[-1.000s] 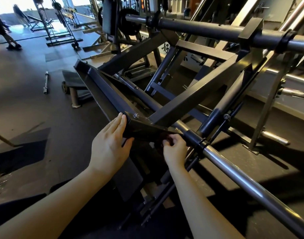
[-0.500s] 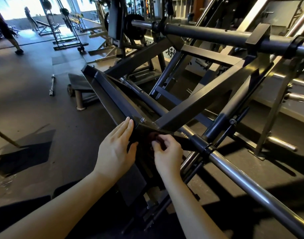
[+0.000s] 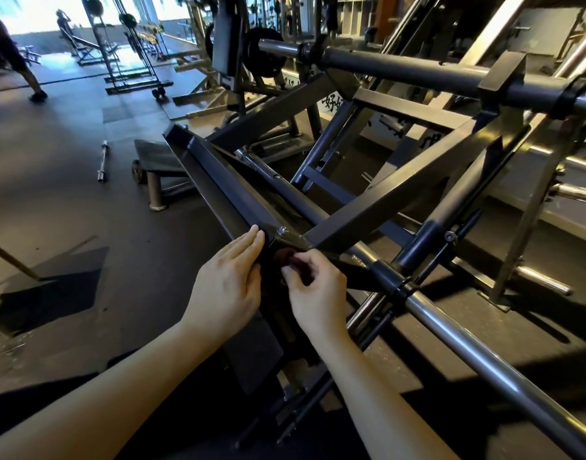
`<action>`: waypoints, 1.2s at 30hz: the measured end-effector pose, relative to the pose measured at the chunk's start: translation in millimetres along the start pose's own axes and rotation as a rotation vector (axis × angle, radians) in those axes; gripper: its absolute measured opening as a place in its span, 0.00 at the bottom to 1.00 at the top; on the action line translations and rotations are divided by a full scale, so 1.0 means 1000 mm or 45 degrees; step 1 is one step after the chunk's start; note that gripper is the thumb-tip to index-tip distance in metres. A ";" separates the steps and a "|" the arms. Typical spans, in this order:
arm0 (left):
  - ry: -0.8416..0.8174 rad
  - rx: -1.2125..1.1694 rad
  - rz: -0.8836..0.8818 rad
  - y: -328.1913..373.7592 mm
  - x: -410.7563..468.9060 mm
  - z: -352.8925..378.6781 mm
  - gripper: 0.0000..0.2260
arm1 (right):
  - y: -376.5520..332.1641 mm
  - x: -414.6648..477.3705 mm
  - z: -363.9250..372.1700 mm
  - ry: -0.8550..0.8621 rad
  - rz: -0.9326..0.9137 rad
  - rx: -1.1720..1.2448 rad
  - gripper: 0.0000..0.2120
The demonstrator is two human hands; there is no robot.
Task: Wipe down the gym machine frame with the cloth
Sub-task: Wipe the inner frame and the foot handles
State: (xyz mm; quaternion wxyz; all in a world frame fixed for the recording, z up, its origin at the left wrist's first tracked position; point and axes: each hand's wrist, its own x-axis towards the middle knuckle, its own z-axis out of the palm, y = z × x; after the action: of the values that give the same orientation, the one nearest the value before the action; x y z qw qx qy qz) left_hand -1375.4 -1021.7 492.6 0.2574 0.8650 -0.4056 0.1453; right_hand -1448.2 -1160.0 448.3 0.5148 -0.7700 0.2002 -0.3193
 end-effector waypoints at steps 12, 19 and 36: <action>-0.036 -0.058 -0.066 0.004 0.000 -0.004 0.25 | -0.025 -0.001 0.000 -0.022 -0.064 -0.079 0.04; -0.079 -0.086 -0.089 0.002 0.001 -0.008 0.27 | 0.032 0.027 -0.024 0.035 0.445 -0.253 0.06; -0.015 -0.092 -0.111 0.009 -0.003 0.001 0.28 | 0.086 0.052 -0.047 -0.049 0.514 -0.698 0.06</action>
State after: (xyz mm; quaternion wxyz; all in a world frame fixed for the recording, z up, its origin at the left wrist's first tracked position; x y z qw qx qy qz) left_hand -1384.1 -1025.3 493.2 0.2920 0.8728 -0.3742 0.1140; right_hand -1441.6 -1257.9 396.2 0.3450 -0.8305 0.4173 -0.1309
